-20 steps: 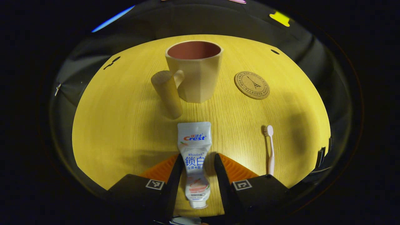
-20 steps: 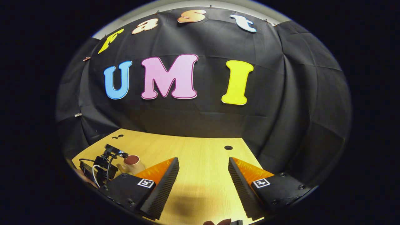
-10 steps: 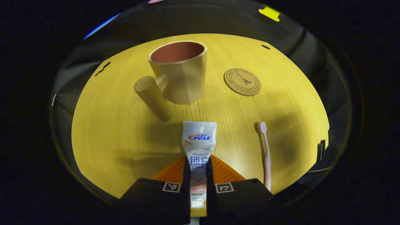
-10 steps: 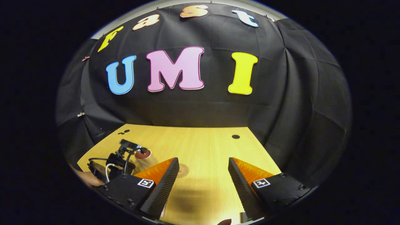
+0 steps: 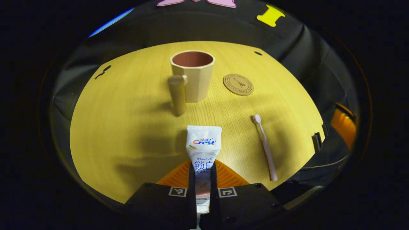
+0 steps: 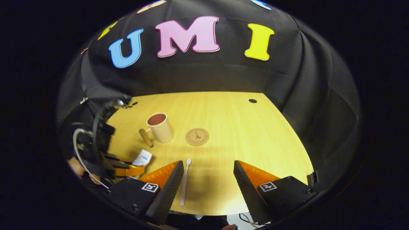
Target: Put the toothbrush and toothpaste on the desktop into the cup, then pick up the cup and place it on the coaster on the desktop.
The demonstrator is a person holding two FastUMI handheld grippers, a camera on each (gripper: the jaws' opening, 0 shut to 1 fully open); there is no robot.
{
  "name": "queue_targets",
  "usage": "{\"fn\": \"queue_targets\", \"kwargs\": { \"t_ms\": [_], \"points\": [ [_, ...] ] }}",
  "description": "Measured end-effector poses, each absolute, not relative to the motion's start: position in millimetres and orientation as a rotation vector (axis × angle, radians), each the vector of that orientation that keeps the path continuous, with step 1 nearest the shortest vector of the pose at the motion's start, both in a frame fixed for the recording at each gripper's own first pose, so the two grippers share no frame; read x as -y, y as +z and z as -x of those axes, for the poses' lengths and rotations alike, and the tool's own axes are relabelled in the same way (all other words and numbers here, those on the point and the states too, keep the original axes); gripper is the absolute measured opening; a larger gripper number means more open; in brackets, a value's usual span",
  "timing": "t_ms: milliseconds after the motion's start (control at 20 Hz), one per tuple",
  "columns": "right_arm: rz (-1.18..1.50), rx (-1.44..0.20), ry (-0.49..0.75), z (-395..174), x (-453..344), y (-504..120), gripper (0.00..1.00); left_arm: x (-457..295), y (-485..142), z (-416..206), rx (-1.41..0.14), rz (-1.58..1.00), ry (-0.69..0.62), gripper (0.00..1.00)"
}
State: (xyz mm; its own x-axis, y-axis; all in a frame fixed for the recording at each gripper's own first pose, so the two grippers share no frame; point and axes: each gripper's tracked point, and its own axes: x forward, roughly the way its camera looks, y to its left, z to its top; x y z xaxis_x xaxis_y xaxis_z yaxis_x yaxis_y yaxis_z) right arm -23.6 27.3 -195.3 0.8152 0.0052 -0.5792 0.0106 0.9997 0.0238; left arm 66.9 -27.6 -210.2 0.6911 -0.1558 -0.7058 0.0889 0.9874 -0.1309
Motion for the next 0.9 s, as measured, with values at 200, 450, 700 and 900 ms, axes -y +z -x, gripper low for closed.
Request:
{"fn": "queue_targets", "kwargs": {
  "t_ms": [200,450,700,900],
  "points": [
    [0.034,-0.742,0.04,25,-55,-241,0.94,-11,-168,-44,-0.644,0.125,-0.124,0.21],
    [0.014,-0.849,0.038,9,-75,-281,0.85,-51,-141,-12,-0.534,0.102,-0.105,0.21],
    [-0.019,-0.972,0.015,8,-88,-316,0.77,-70,-149,10,-0.524,0.143,-0.075,0.21],
    [0.015,-1.018,-0.002,6,-86,-330,0.68,-81,-155,22,-0.519,0.154,-0.056,0.21]
  ]
}}
